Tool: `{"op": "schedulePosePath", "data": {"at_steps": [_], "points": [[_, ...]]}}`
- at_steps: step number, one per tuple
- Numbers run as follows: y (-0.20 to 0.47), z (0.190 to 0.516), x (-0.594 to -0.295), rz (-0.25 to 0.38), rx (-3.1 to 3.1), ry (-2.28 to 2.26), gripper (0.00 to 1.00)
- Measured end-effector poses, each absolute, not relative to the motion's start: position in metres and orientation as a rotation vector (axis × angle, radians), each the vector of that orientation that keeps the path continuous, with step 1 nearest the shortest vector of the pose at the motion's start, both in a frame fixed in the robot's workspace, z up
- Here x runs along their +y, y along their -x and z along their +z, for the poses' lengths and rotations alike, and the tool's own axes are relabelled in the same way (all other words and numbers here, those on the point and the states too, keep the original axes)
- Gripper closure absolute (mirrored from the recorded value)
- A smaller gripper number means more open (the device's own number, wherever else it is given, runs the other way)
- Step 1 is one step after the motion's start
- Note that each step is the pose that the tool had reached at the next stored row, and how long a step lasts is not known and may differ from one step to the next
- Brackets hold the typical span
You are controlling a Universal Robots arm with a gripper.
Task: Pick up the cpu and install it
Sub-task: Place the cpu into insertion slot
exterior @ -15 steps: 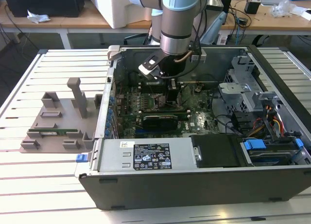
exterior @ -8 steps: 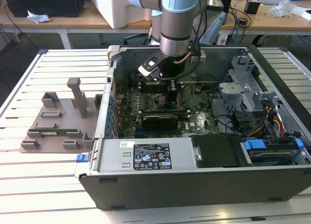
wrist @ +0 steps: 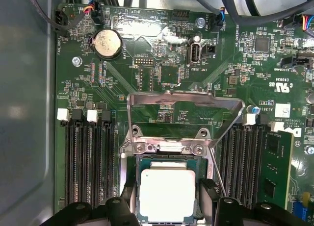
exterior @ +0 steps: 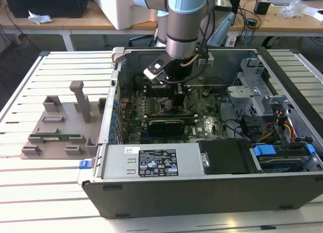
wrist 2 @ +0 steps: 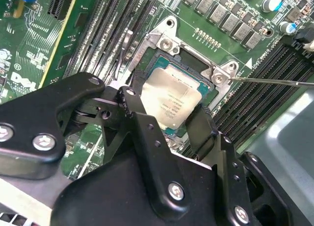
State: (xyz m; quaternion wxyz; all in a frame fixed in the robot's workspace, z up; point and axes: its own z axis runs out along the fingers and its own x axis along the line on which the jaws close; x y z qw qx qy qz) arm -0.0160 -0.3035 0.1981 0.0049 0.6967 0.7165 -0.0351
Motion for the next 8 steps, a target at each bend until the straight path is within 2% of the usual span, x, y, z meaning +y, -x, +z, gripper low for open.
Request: {"op": "schedulePosePath", "data": {"at_steps": [5,6,7,8], "points": [[0.016,0.214,-0.301,-0.11,2.244,-2.182,0.38],[0.016,0.217,-0.3,-0.11,2.244,-2.182,0.39],[0.016,0.22,-0.3,-0.11,2.244,-2.182,0.46],[0.016,0.223,-0.3,-0.11,2.244,-2.182,0.46]]}}
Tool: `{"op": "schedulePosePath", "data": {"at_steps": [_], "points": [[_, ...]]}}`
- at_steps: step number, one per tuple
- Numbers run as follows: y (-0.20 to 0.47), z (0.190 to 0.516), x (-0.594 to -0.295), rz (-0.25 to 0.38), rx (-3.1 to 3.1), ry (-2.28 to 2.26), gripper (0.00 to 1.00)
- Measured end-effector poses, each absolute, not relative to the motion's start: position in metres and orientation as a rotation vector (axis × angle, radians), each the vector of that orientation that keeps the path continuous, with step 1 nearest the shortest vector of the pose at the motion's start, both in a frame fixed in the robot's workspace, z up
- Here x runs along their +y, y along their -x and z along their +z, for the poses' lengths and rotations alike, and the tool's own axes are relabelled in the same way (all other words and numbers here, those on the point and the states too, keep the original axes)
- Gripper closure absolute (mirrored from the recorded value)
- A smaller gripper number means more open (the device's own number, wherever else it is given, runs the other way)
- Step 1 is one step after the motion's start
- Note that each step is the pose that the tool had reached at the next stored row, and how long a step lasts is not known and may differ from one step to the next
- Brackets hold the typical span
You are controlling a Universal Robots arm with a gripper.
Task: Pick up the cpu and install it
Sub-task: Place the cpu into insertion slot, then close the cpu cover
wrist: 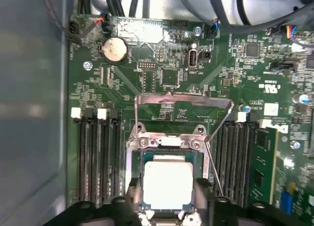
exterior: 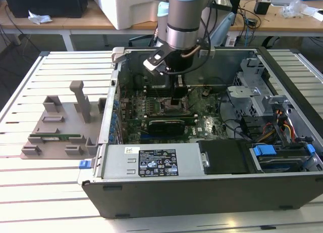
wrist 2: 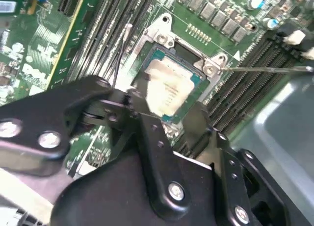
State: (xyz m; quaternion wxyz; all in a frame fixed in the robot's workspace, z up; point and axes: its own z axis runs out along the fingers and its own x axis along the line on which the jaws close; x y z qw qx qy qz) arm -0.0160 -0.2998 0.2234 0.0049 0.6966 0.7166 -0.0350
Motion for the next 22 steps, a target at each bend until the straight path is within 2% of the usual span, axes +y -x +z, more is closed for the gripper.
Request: {"op": "schedulePosePath", "data": {"at_steps": [5,6,10,20,22], "points": [[0.016,0.257,-0.299,-0.11,2.244,-2.182,0.76],[0.016,0.268,-0.299,-0.11,2.244,-2.182,0.89],[0.016,0.288,-0.298,-0.11,2.244,-2.182,0.89],[0.015,0.289,-0.298,-0.109,2.245,-2.182,0.89],[-0.004,0.289,-0.298,-0.112,2.246,-2.183,0.89]]}}
